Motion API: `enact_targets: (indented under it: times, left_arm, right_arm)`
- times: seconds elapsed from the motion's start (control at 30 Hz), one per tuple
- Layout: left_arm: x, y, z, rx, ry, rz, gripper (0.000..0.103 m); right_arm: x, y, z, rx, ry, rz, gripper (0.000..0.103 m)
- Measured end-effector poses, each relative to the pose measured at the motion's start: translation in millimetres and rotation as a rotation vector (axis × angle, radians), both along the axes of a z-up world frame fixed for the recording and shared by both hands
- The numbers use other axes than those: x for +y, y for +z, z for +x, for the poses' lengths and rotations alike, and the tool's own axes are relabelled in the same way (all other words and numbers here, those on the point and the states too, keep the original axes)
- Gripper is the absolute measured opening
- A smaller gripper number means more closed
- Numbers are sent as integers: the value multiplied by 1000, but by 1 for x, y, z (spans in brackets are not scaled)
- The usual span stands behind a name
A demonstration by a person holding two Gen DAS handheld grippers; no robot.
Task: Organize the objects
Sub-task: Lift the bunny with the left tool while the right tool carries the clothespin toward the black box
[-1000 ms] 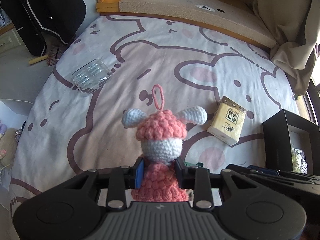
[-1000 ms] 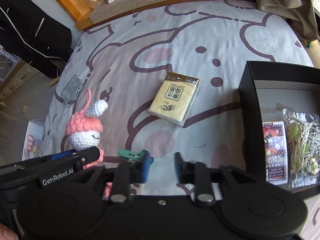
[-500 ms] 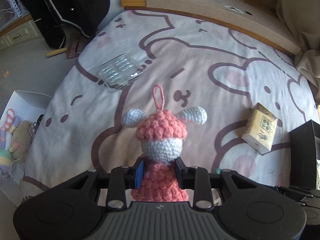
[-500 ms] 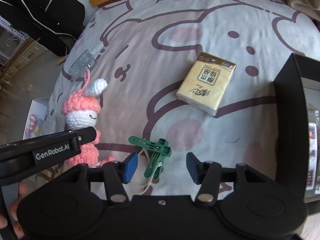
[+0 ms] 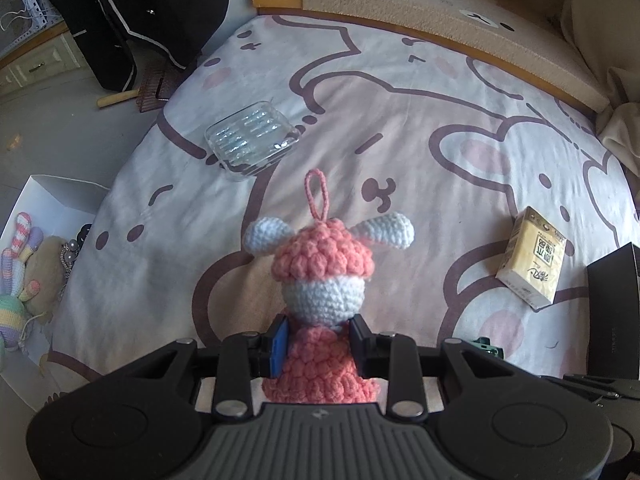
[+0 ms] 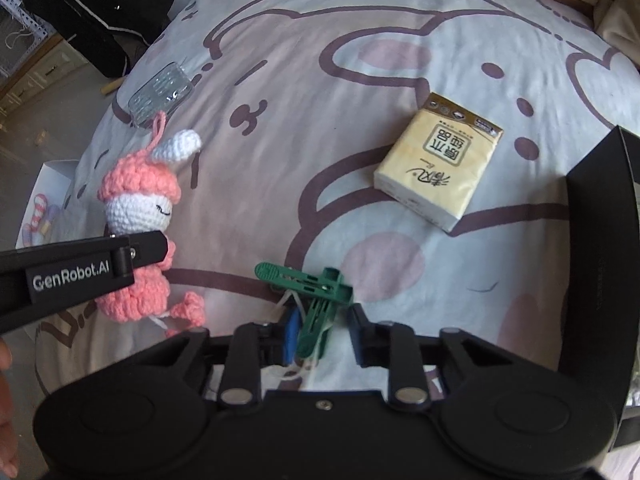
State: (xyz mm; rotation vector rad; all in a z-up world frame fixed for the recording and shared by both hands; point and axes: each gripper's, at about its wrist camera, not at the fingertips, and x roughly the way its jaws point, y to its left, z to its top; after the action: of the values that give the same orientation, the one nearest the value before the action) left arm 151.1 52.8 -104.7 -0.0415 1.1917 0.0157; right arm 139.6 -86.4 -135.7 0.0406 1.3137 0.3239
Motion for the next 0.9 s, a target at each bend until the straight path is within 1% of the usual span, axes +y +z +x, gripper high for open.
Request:
enact_targets:
  times: [0.07,0.17,0.43,0.7,0.9]
  left_arm:
    - [-1,3,-1,-7,-1,-5,34]
    - [-1,10,-4,-22,0,-10,34]
    - [0,36,-18,-74,5,-19,34]
    - [-6,60,-35,-120,-8,-27,34]
    - [-12,72,-47,-146,-19,-34,34]
  right_arm:
    - [-4,2,0,9,-17,4,17]
    - [-9,9,-2,-10,-27,-11,17]
    - [-30,40,-6,-77,-127,21,17]
    - [-41,71,-20,-148,-148,44,17]
    - [-51,92,-31,-203,-168,65,18]
